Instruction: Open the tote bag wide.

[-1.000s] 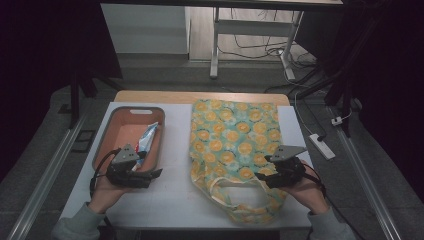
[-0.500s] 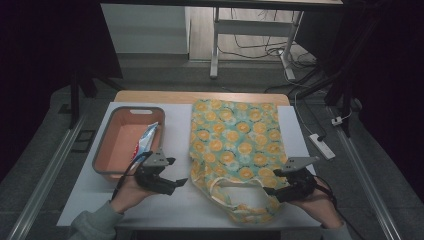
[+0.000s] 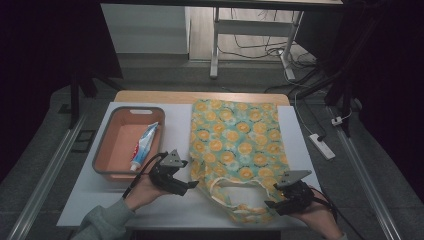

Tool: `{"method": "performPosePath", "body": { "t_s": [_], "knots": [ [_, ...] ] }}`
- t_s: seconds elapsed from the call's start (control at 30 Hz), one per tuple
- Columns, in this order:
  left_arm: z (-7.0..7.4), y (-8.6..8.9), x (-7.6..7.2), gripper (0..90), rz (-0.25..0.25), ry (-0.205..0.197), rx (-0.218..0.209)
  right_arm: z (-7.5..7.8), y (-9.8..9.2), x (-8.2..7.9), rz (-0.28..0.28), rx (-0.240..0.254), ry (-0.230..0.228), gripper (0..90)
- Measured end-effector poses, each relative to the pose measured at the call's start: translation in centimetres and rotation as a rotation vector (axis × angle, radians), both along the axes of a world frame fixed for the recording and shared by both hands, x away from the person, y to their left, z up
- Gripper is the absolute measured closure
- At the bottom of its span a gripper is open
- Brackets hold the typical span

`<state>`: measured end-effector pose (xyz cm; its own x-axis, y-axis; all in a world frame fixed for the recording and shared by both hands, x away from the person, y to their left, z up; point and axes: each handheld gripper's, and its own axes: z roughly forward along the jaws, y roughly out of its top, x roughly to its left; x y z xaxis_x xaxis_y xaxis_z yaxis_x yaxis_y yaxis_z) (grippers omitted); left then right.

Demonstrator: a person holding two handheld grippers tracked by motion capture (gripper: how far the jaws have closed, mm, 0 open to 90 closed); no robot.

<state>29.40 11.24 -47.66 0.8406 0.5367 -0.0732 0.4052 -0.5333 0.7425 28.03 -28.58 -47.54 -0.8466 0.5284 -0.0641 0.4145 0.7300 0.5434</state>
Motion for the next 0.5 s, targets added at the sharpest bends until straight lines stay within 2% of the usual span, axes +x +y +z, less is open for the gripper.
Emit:
{"method": "performPosePath", "body": {
  "t_s": [0.07, 0.13, 0.2, 0.23, 0.27, 0.3, 0.4, 0.5],
  "knots": [
    [0.0, -0.1, 0.1, 20.6, -0.003, 0.0, 0.007, -0.1, -0.1, 0.3, -0.013, -0.002, 0.021, 66.5],
    [0.2, -0.4, 0.1, 20.5, -0.012, -0.013, 0.029, 0.0, -0.3, 0.8, -0.043, 0.002, 0.019, 87.3],
    [0.6, -0.8, 0.1, 20.4, -0.026, -0.023, 0.036, 0.2, -0.3, 0.8, -0.045, 0.016, 0.009, 88.3],
    [0.8, -1.1, 0.2, 20.3, -0.036, -0.027, 0.043, 0.4, -0.2, 0.9, -0.047, 0.035, 0.001, 88.8],
    [1.0, -1.5, 0.3, 19.7, -0.049, -0.033, 0.055, 1.0, 0.0, 1.0, -0.037, 0.076, -0.02, 89.1],
    [1.2, -1.9, 0.3, 19.7, -0.061, -0.041, 0.063, 1.2, 0.1, 1.0, -0.035, 0.09, -0.032, 89.1],
    [1.3, -3.0, 0.8, 19.7, -0.093, -0.028, 0.045, 1.5, 0.3, 1.1, -0.035, 0.102, -0.046, 89.1],
    [0.8, -4.0, 1.2, 19.2, -0.111, -0.015, 0.072, 1.3, 0.3, 1.2, -0.036, 0.115, -0.046, 89.1]
  ]
}}
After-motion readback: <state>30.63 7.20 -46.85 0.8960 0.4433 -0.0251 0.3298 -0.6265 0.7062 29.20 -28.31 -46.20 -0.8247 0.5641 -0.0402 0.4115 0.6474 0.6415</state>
